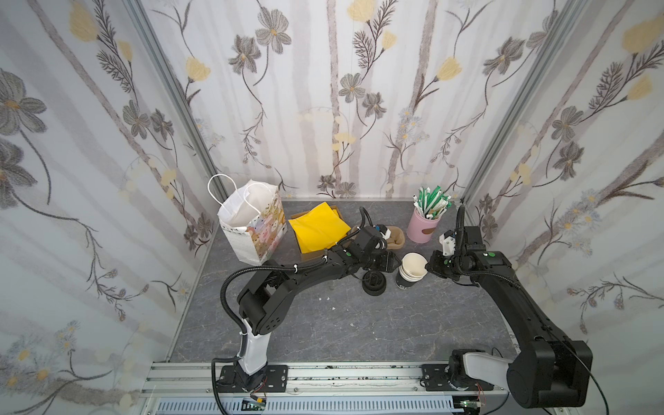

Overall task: Pack a coffee takeout order
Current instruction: Separate the coffee cup.

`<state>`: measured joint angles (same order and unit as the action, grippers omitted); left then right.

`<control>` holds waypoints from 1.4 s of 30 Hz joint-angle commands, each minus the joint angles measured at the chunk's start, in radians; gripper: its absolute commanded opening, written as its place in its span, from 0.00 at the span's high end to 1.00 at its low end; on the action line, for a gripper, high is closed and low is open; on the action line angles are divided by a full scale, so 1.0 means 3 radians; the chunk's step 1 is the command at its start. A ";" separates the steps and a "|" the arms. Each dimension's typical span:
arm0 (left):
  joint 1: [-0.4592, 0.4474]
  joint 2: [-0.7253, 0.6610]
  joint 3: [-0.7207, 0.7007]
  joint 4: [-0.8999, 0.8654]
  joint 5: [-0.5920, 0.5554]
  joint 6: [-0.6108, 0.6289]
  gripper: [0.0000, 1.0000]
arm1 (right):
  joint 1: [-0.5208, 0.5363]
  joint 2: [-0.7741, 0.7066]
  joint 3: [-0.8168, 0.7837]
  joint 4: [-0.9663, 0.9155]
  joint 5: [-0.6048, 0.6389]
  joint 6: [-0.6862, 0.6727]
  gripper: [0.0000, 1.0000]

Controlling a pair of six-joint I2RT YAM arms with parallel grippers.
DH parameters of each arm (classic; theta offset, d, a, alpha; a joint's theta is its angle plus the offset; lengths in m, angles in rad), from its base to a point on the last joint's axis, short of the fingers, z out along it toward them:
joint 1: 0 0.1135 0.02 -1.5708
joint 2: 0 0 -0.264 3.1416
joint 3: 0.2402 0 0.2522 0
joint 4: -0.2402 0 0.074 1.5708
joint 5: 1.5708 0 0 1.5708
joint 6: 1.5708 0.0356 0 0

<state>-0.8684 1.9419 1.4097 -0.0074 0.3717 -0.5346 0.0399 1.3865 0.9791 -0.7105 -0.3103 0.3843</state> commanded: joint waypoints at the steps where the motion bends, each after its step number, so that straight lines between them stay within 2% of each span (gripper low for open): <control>1: 0.0002 0.0046 0.0055 0.0081 0.0130 -0.0028 0.42 | 0.0000 -0.0023 0.0030 0.0051 -0.0056 0.0021 1.00; 11: 0.0008 0.0128 0.0082 0.0083 0.0156 -0.0099 0.44 | 0.0000 -0.0084 -0.0002 0.0036 -0.0065 0.0030 1.00; 17: 0.0007 0.0159 0.0102 0.0076 0.0183 -0.0128 0.50 | 0.0000 -0.0096 0.0004 0.0016 -0.0065 0.0033 1.00; 27: -0.0019 0.0184 0.0133 0.0066 0.0108 -0.0154 0.51 | 0.0000 -0.0096 -0.0015 -0.0008 -0.0166 0.0037 1.00; 37: -0.0040 0.0210 0.0189 0.0040 0.0111 -0.0178 0.64 | 0.0008 0.0026 -0.0035 -0.0014 -0.0234 -0.0008 1.00; 42: -0.0040 0.0228 0.0229 0.0019 0.0097 -0.0171 0.71 | 0.0020 0.0091 0.0033 -0.0082 -0.0171 -0.0093 0.89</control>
<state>-0.8780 2.0037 1.4651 -0.0116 0.4034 -0.5812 0.0418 1.4002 0.9760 -0.7235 -0.3313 0.3813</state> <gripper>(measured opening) 0.298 0.102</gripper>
